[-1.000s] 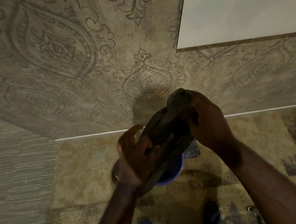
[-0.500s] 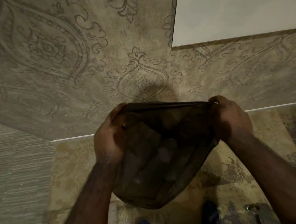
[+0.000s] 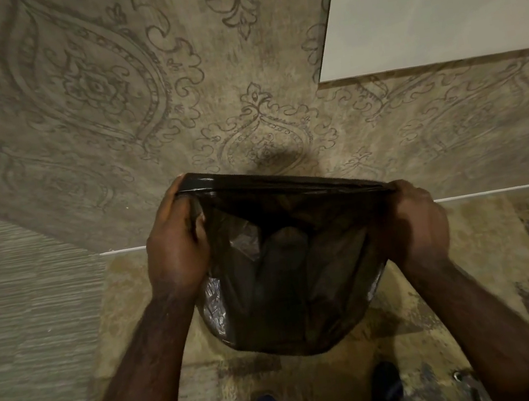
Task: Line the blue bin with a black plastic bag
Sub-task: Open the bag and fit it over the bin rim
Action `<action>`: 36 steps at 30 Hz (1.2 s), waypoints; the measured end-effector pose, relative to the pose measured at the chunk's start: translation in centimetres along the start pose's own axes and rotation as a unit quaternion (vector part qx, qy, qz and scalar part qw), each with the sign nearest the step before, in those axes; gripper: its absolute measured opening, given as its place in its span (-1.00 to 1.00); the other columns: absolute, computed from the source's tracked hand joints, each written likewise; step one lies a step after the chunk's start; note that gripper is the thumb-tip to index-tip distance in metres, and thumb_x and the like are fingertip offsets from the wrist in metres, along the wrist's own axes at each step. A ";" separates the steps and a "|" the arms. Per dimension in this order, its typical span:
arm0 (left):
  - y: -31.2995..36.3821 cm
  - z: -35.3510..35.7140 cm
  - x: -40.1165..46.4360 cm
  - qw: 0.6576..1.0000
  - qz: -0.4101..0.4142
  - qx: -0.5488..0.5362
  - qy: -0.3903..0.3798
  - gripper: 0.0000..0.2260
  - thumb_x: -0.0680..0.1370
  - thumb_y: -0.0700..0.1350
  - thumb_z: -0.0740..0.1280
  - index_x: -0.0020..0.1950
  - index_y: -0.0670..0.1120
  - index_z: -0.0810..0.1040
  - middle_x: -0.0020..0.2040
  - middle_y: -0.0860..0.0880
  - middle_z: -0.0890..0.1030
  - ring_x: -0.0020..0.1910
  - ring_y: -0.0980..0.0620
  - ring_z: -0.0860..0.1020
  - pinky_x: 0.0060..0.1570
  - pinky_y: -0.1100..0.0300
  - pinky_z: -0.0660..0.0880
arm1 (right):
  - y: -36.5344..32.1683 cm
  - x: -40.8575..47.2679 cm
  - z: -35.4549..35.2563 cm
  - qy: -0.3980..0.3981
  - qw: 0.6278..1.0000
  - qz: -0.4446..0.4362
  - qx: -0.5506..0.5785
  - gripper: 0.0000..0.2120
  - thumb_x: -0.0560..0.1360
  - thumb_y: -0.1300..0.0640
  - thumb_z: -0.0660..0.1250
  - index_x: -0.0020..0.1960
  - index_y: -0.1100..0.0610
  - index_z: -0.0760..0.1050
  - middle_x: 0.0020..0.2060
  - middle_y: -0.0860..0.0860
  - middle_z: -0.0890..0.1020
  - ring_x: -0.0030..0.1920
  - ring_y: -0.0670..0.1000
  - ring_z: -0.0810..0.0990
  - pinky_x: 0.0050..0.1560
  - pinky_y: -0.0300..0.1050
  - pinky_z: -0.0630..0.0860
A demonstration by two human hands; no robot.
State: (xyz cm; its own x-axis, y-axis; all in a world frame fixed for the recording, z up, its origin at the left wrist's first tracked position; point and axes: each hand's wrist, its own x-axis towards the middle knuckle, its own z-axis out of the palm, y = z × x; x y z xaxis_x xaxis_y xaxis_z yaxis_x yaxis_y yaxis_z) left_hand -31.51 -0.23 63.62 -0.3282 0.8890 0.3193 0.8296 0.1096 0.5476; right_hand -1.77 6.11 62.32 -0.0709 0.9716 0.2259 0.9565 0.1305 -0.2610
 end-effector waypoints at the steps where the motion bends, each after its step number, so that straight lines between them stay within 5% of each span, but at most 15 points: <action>1: -0.1 -0.2 -0.1 1.000 -0.009 -0.005 0.005 -0.54 0.47 -0.35 0.38 0.36 -0.13 0.50 0.45 -0.05 0.43 0.38 0.05 0.43 0.34 0.43 0.28 | 0.0 0.0 0.0 0.029 0.999 0.004 0.016 -0.82 0.31 0.23 0.46 -0.13 0.25 0.55 -0.23 0.19 0.60 -0.29 0.27 0.59 -0.31 0.07 0.56; 3: -0.1 -0.7 -0.3 0.999 -0.025 -0.016 0.011 -0.54 0.47 -0.34 0.39 0.37 -0.15 0.49 0.44 -0.06 0.45 0.39 0.00 0.44 0.37 0.19 0.36 | -0.2 -0.4 0.0 0.024 0.999 0.030 0.035 -0.83 0.36 0.20 0.42 -0.07 0.15 0.50 -0.20 0.10 0.58 -0.32 0.21 0.57 -0.27 0.10 0.57; 7: -0.4 -1.2 -1.0 0.998 -0.053 -0.017 0.008 -0.52 0.47 -0.32 0.40 0.39 -0.14 0.47 0.41 -0.08 0.47 0.36 -0.03 0.47 0.35 0.12 0.40 | -0.3 0.1 0.3 -0.105 0.968 0.176 0.147 -0.89 0.44 0.03 0.26 -0.09 -0.08 0.33 -0.33 -0.01 0.53 -0.34 0.11 0.53 -0.37 -0.09 0.41; 11: -1.5 -1.3 -1.5 0.996 -0.047 0.019 -0.070 -0.57 0.44 -0.34 0.42 0.31 -0.15 0.53 0.25 -0.14 0.58 0.18 -0.16 0.57 0.14 0.11 0.48 | 0.4 1.2 0.3 -0.360 0.929 0.046 0.073 -0.79 0.52 0.18 0.32 0.13 0.12 0.61 0.04 0.11 0.63 0.01 0.16 0.62 0.04 0.05 0.57; 14: -2.2 -1.7 -1.6 0.991 -0.025 0.023 -0.130 -0.59 0.45 -0.33 0.41 0.28 -0.08 0.58 0.14 -0.14 0.63 0.06 -0.15 0.61 0.03 0.13 0.50 | 0.3 2.2 -0.7 -0.445 0.895 -0.017 0.031 -0.66 0.51 0.32 0.27 0.21 0.06 0.61 0.24 0.12 0.58 0.18 0.12 0.58 0.18 -0.15 0.50; 17: -1.8 -1.8 -1.6 0.990 0.001 -0.004 -0.140 -0.58 0.47 -0.28 0.38 0.31 0.00 0.55 0.19 -0.09 0.61 0.08 -0.09 0.60 0.05 0.08 0.54 | -0.4 3.5 -1.4 -0.364 0.931 -0.007 0.033 -0.64 0.51 0.26 0.27 0.27 0.05 0.57 0.23 0.17 0.59 0.18 0.16 0.59 0.06 -0.16 0.47; 20: -0.7 -1.8 -1.3 0.997 -0.001 -0.019 -0.077 -0.60 0.52 -0.27 0.31 0.35 -0.03 0.48 0.28 -0.08 0.54 0.18 -0.06 0.55 0.08 0.22 0.43 | -1.8 3.7 -2.1 -0.105 0.990 -0.005 0.092 -0.71 0.45 0.24 0.36 0.17 0.24 0.59 0.06 0.24 0.64 0.03 0.26 0.63 -0.08 -0.16 0.41; 22: 0.1 -2.0 -1.2 1.000 0.008 -0.026 -0.012 -0.62 0.55 -0.28 0.30 0.37 -0.10 0.45 0.43 -0.08 0.43 0.34 -0.06 0.48 0.21 0.37 0.36 | -3.0 3.3 -2.6 0.035 0.989 -0.021 0.144 -0.68 0.41 0.29 0.40 0.16 0.30 0.56 0.13 0.28 0.60 -0.01 0.29 0.61 -0.10 -0.18 0.38; 25: 1.3 -2.0 -2.3 0.994 0.055 -0.053 0.080 -0.65 0.58 -0.21 0.30 0.37 -0.17 0.45 0.58 0.03 0.21 0.43 0.06 0.39 0.19 0.60 0.26 | -4.1 1.7 -2.2 0.113 0.983 -0.061 0.132 -0.51 0.50 0.10 0.37 0.41 0.11 0.39 0.48 0.15 0.32 0.06 0.04 0.48 -0.16 -0.34 0.33; 27: 1.6 -1.1 -4.1 0.993 0.051 -0.064 0.087 -0.59 0.57 -0.13 0.31 0.41 -0.17 0.42 0.56 0.04 0.24 0.36 0.29 0.40 0.06 0.67 0.26 | -4.7 -1.1 -1.0 0.135 0.980 -0.077 0.121 -0.55 0.57 0.04 0.24 0.44 0.05 0.33 0.44 0.20 0.37 -0.19 -0.01 0.51 -0.34 -0.40 0.22; 28: 1.4 -0.4 -5.3 0.996 0.035 -0.054 0.066 -0.57 0.56 -0.10 0.31 0.41 -0.17 0.42 0.50 -0.01 0.35 0.25 0.32 0.48 -0.02 0.64 0.31 | -4.7 -2.7 0.0 0.110 0.983 -0.069 0.128 -0.59 0.56 0.03 0.20 0.41 0.02 0.34 0.30 0.25 0.50 -0.31 -0.05 0.51 -0.40 -0.38 0.23; 30: -0.1 1.4 -7.7 0.997 -0.005 0.010 -0.077 -0.59 0.52 -0.10 0.31 0.37 -0.14 0.45 0.24 -0.13 0.57 -0.06 0.04 0.64 -0.21 0.35 0.47 | -3.8 -6.0 2.8 -0.120 0.986 -0.012 0.118 -0.61 0.53 -0.01 0.18 0.34 0.04 0.38 0.03 0.18 0.63 -0.25 0.08 0.62 -0.34 -0.21 0.36; 32: -2.3 3.1 -9.4 0.962 -0.047 0.060 -0.264 -0.64 0.50 -0.13 0.32 0.31 -0.07 0.49 0.12 -0.10 0.62 -0.04 -0.12 0.65 -0.18 0.15 0.53 | -1.5 -8.3 6.1 -0.389 0.921 -0.004 0.008 -0.64 0.57 0.06 0.18 0.34 0.11 0.42 0.12 0.12 0.61 0.02 0.15 0.63 -0.17 -0.17 0.38; 33: -3.3 3.4 -9.7 0.945 -0.062 0.047 -0.316 -0.64 0.49 -0.14 0.34 0.29 -0.03 0.51 0.14 -0.06 0.62 0.03 -0.12 0.64 -0.08 0.11 0.55 | -0.5 -8.7 6.9 -0.460 0.888 -0.001 -0.019 -0.66 0.60 0.07 0.17 0.34 0.12 0.44 0.18 0.10 0.60 0.11 0.12 0.60 -0.09 -0.16 0.41; 36: -5.4 3.2 -8.8 0.957 -0.094 -0.026 -0.272 -0.63 0.44 -0.15 0.38 0.26 -0.03 0.56 0.14 -0.06 0.64 0.06 -0.10 0.63 0.04 0.09 0.56 | 1.7 -7.9 7.2 -0.459 0.887 -0.024 -0.040 -0.72 0.60 0.02 0.17 0.25 0.03 0.51 0.16 0.04 0.61 0.14 0.05 0.59 0.14 -0.14 0.49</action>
State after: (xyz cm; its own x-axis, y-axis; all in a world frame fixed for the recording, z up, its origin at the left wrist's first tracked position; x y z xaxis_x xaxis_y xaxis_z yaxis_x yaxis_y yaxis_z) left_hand -31.70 -7.23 55.34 -0.1742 0.9573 -0.2309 0.7509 0.2808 0.5977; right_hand -1.64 0.13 53.32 -0.2782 0.7217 -0.6339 0.9604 0.1983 -0.1957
